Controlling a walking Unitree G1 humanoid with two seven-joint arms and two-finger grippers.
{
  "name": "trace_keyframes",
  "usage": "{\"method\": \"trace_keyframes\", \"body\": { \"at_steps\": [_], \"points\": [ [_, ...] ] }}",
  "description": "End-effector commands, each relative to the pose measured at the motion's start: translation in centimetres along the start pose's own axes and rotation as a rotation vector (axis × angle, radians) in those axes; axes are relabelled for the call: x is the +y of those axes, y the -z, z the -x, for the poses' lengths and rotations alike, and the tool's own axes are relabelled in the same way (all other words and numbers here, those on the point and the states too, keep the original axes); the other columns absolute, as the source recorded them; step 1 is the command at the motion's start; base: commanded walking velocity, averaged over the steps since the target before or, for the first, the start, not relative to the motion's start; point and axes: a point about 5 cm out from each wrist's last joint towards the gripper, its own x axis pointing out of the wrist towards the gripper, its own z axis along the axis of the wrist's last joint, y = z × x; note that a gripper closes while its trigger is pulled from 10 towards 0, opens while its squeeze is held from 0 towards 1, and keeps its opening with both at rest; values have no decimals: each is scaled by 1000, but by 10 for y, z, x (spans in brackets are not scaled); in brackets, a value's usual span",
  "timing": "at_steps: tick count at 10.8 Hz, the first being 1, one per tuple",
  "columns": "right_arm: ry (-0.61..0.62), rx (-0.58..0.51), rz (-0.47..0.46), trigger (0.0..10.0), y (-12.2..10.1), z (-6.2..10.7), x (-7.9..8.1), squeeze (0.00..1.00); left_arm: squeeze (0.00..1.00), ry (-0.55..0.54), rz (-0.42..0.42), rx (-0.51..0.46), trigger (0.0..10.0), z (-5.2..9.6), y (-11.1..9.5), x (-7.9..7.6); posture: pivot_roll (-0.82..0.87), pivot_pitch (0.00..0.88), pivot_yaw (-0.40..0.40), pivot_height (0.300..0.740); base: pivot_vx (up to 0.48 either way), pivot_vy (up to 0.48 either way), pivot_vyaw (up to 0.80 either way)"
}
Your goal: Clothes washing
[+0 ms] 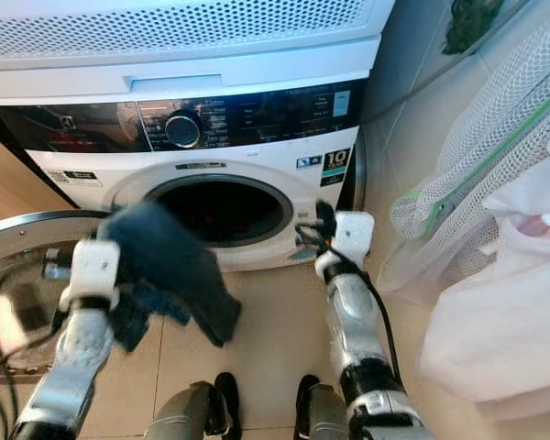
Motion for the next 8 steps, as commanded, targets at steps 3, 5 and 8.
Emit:
{"method": "trace_keyframes", "body": {
  "at_steps": [3, 5, 8],
  "points": [
    [-6, 152, 46, 10000, 30, 19, -8, 0, 0, -14, 17, 56, 10000, 11, 19, 4, 71, 252, 28, 740, 0, 0, 0],
    [-51, 315, 150, 10000, 58, 37, -16, 0, 0, 14, 10, 108, 10000, 19, 35, -2, 66, 250, 25, 740, 0, 0, 0],
    [-26, 458, 170, 10000, 83, 61, -29, 0, 0, 12, 11, 183, 10000, 27, 55, -2, 65, 244, 23, 740, 0, 0, 0]
  ]
}}
